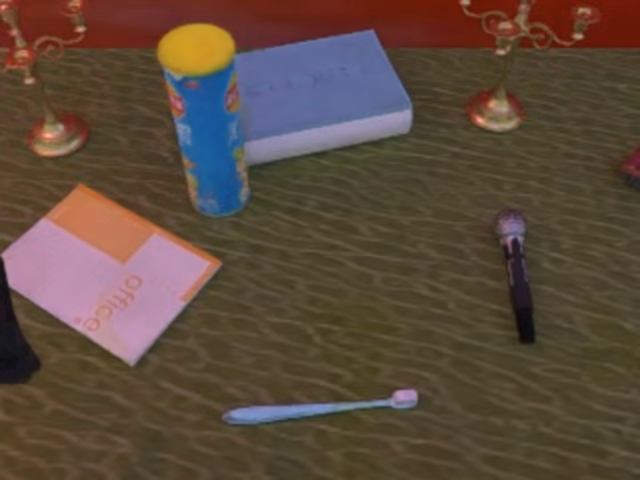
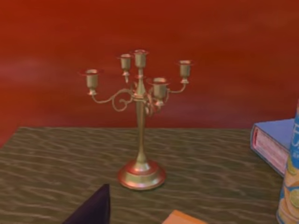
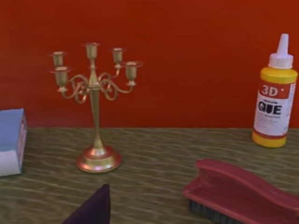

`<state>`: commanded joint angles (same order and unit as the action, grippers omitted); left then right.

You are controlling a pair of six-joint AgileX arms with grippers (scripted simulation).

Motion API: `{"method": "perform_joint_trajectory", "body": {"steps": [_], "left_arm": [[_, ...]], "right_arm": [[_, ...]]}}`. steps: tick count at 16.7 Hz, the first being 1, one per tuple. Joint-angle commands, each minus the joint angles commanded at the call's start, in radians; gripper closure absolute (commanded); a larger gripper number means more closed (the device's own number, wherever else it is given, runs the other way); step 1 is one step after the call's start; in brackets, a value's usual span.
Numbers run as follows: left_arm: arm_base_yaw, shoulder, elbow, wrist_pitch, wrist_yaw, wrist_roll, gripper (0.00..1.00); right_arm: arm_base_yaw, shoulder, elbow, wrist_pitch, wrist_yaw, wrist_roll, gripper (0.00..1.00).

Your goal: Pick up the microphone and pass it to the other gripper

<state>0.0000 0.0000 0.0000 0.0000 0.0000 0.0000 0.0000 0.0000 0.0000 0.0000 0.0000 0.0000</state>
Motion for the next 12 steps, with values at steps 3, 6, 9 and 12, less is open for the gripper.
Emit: {"method": "perform_joint_trajectory", "body": {"steps": [3, 6, 9, 12], "left_arm": [[0.000, 0.000, 0.000, 0.000, 0.000, 0.000, 0.00], [0.000, 0.000, 0.000, 0.000, 0.000, 0.000, 0.00], [0.000, 0.000, 0.000, 0.000, 0.000, 0.000, 0.00], [0.000, 0.000, 0.000, 0.000, 0.000, 0.000, 0.00]], "right_arm": [[0.003, 0.010, 0.008, -0.008, 0.000, 0.002, 0.00], [0.028, 0.104, 0.086, -0.076, 0.001, 0.019, 0.00], [0.069, 0.294, 0.231, -0.191, 0.005, 0.057, 0.00], [0.119, 0.570, 0.428, -0.326, 0.010, 0.114, 0.00]]}}
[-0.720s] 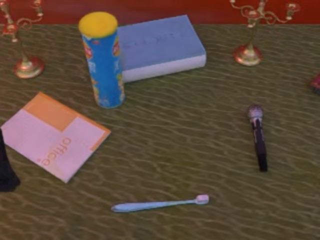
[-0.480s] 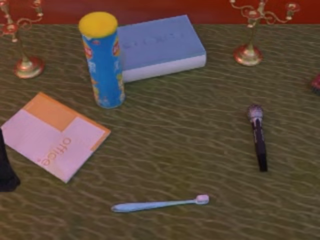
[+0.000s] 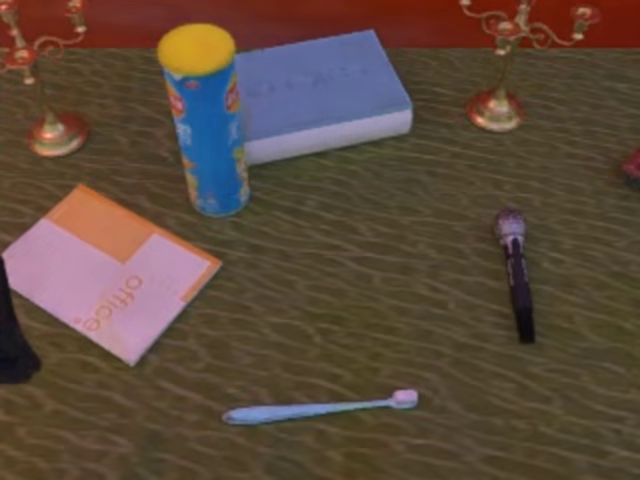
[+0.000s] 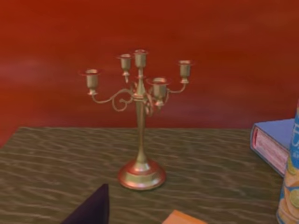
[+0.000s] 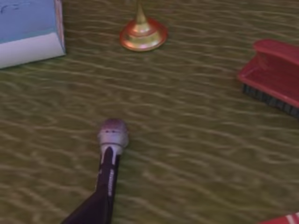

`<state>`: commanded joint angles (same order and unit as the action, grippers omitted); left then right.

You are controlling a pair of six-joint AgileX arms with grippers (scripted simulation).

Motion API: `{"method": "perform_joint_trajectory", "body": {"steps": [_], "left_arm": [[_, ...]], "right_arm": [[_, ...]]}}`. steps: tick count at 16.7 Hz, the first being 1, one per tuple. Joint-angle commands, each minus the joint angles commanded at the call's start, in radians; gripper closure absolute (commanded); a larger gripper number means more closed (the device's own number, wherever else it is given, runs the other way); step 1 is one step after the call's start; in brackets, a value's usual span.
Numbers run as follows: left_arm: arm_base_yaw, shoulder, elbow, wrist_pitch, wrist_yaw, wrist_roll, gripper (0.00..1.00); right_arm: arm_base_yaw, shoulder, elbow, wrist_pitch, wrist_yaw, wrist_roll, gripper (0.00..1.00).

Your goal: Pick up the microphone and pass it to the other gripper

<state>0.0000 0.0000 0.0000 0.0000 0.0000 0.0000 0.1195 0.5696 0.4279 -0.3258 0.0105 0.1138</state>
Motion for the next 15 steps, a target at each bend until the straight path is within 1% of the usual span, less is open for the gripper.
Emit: {"method": "perform_joint_trajectory", "body": {"steps": [9, 12, 15], "left_arm": [[0.000, 0.000, 0.000, 0.000, 0.000, 0.000, 0.00], [0.000, 0.000, 0.000, 0.000, 0.000, 0.000, 0.00], [0.000, 0.000, 0.000, 0.000, 0.000, 0.000, 0.00]], "right_arm": [[0.162, 0.932, 0.660, -0.386, 0.000, 0.189, 0.00], [0.204, 1.161, 0.823, -0.496, 0.004, 0.234, 0.00], [0.232, 1.311, 0.927, -0.583, 0.010, 0.265, 0.00]]}}
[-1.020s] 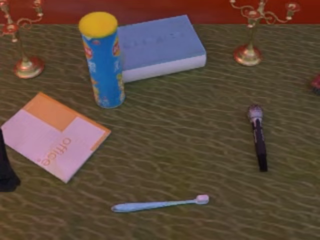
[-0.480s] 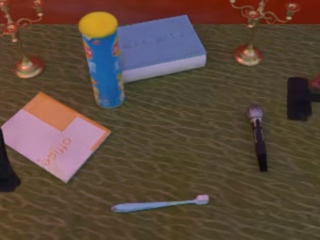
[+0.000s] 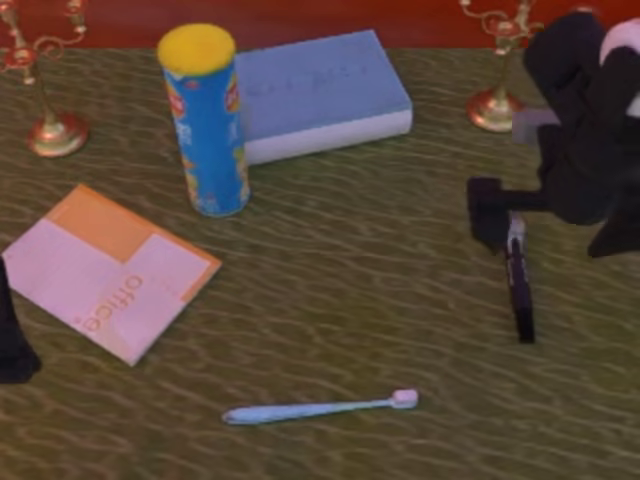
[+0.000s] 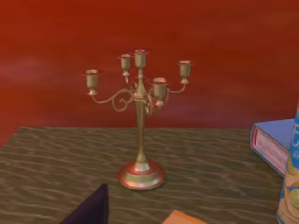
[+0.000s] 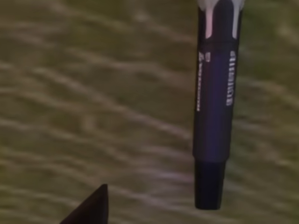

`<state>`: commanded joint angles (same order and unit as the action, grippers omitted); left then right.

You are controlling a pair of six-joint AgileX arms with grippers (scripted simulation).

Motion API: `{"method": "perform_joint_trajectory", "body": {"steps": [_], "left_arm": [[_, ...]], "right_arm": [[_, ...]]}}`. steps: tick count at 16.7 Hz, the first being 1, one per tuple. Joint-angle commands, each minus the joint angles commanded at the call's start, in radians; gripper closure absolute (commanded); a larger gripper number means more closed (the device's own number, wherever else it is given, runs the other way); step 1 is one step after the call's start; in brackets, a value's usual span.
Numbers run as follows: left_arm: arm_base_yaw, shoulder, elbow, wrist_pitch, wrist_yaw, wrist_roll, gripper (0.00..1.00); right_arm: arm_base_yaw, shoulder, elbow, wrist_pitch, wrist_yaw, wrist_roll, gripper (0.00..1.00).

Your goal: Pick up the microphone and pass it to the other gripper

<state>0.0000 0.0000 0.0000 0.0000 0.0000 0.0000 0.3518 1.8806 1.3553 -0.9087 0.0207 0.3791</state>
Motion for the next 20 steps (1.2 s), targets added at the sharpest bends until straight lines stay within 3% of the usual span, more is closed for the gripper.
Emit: {"method": "perform_joint_trajectory", "body": {"steps": [10, 17, 20], "left_arm": [[0.000, 0.000, 0.000, 0.000, 0.000, 0.000, 0.00], [0.000, 0.000, 0.000, 0.000, 0.000, 0.000, 0.00], [0.000, 0.000, 0.000, 0.000, 0.000, 0.000, 0.00]], "right_arm": [[0.008, 0.073, 0.031, -0.025, 0.004, 0.011, 0.00], [0.007, 0.233, -0.079, 0.257, 0.006, 0.011, 0.00], [0.007, 0.262, -0.098, 0.296, 0.006, 0.011, 0.00]]}}
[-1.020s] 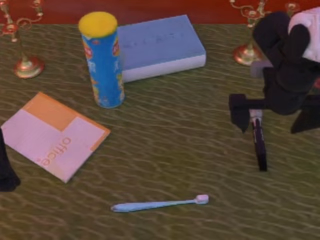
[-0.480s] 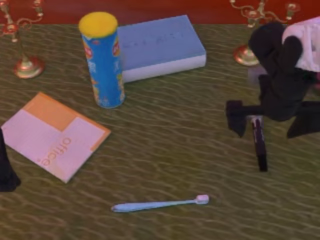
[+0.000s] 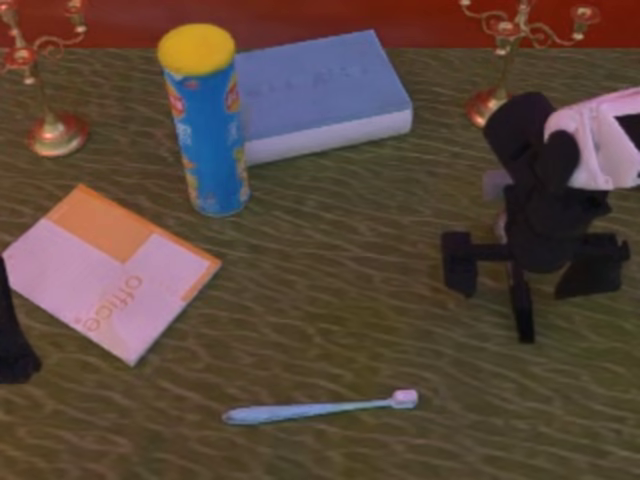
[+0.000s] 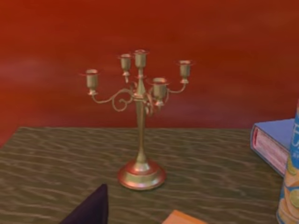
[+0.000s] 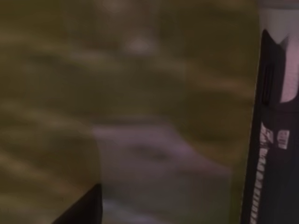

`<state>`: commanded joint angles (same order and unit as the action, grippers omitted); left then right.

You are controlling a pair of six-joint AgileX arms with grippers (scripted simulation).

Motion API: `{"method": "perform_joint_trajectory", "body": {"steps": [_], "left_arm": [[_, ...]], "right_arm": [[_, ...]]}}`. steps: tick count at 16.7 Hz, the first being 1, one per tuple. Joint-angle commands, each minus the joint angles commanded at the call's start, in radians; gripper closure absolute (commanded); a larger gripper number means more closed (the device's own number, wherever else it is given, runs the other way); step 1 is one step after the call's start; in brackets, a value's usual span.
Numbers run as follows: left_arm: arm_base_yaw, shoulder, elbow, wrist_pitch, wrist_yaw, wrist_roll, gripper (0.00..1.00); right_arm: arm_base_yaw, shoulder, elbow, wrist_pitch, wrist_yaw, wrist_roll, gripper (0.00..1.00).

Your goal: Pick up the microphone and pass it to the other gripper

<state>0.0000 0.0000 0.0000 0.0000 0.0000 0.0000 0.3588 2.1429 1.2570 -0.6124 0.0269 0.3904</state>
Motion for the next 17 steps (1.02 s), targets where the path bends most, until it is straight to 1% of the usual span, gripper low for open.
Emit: {"method": "perform_joint_trajectory", "body": {"steps": [3, 16, 17], "left_arm": [[0.000, 0.000, 0.000, 0.000, 0.000, 0.000, 0.00], [0.000, 0.000, 0.000, 0.000, 0.000, 0.000, 0.00], [0.000, 0.000, 0.000, 0.000, 0.000, 0.000, 0.00]], "right_arm": [[0.000, 0.000, 0.000, 0.000, 0.000, 0.000, 0.00], [0.000, 0.000, 0.000, 0.000, 0.000, 0.000, 0.98], [0.000, 0.000, 0.000, 0.000, 0.000, 0.000, 1.00]]}}
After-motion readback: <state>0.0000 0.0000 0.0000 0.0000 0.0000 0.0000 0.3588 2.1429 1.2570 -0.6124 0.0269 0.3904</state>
